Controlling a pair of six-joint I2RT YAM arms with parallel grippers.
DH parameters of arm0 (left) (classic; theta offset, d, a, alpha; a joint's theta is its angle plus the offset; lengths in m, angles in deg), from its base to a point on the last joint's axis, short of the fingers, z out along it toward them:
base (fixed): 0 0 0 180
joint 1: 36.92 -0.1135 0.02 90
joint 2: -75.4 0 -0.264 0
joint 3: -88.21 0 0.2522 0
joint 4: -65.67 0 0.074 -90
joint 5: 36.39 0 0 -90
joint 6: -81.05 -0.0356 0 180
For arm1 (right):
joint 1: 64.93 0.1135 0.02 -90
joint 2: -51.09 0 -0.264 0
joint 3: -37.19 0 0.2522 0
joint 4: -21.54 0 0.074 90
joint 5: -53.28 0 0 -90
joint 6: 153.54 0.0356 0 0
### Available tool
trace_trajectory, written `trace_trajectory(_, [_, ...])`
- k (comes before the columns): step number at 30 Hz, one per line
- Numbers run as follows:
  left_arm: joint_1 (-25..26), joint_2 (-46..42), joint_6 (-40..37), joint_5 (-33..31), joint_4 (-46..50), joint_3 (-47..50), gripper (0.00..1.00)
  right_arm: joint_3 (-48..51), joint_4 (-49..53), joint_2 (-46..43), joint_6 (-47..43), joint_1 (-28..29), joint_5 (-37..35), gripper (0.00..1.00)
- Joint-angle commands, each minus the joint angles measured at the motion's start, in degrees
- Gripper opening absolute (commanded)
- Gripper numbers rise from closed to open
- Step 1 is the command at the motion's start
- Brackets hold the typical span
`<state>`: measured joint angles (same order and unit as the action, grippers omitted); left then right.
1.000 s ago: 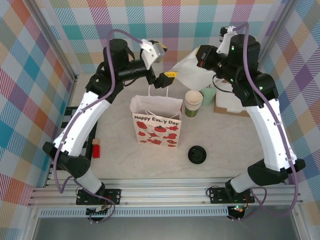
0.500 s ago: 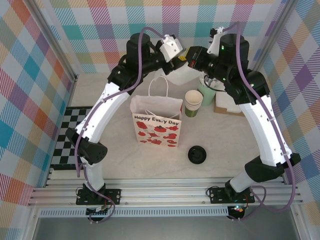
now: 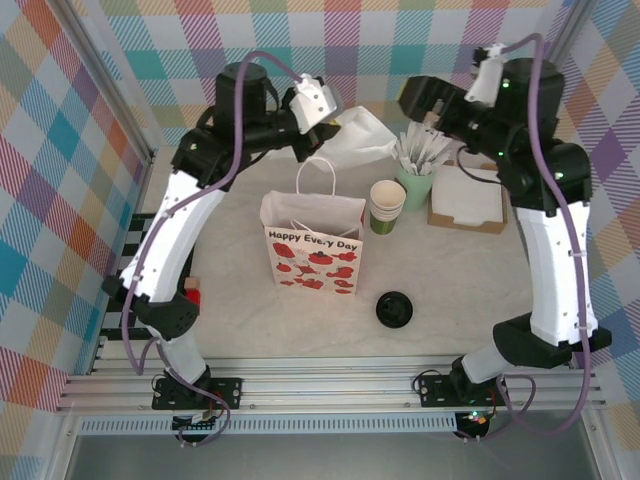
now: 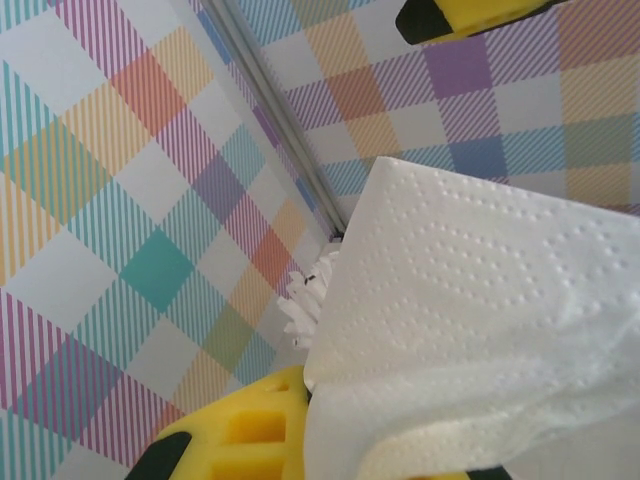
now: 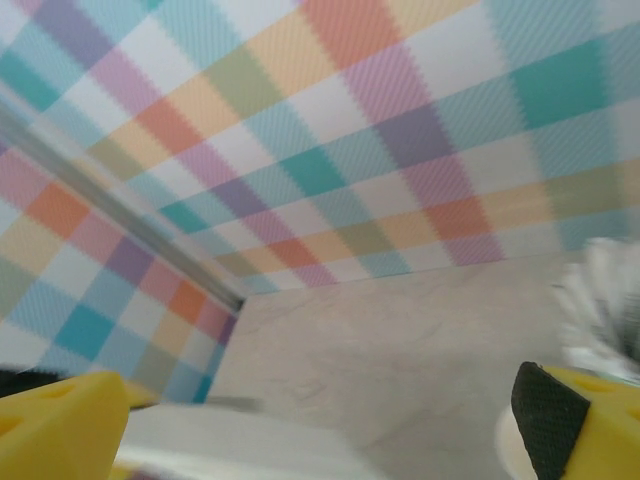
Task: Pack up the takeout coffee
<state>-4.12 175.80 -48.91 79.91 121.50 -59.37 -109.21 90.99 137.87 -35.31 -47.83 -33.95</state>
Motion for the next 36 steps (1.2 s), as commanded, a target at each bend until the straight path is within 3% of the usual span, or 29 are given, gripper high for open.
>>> trace_trajectory(1, [-0.45, -5.19, -0.29, 3.39, 7.95, -1.71, 0.00, 1.90, 5.66, -2.21, -0.46, -3.07, 1.68, 1.00])
trace_trajectory(4, [-0.80, -7.40, 1.29, 3.99, 9.26, -0.80, 0.00, 6.16, 3.58, -4.04, -0.59, -3.22, 0.33, 1.00])
trace_trajectory(10, [-0.89, -12.04, 1.24, -0.43, 2.91, 4.31, 0.00, 9.34, 3.89, -3.84, -0.32, -3.23, 1.01, 1.00])
trace_trajectory(15, [-1.66, -13.43, -0.79, -0.71, 6.54, 3.65, 0.00, 12.47, 3.93, -4.48, 1.18, -3.25, 1.30, 1.00])
trace_trajectory(21, [-2.03, -11.54, -0.88, 0.60, 10.32, 6.03, 0.00, 16.35, 1.56, -6.37, 2.58, -3.23, 2.16, 1.00])
trace_trajectory(25, [-2.10, -8.52, -2.69, -0.58, 10.24, 7.73, 0.00, 16.47, 1.81, -5.42, 0.22, -3.22, 6.61, 1.00])
trace_trajectory(30, [-2.30, -4.87, -3.31, 2.58, 13.30, 7.05, 0.00, 17.76, 4.33, -3.90, -0.91, -3.21, 9.99, 1.00])
trace_trajectory(36, [-2.38, -6.21, -1.04, -0.31, 8.61, 15.53, 0.00, 22.84, 4.65, -4.86, -2.06, -3.12, 11.66, 1.00])
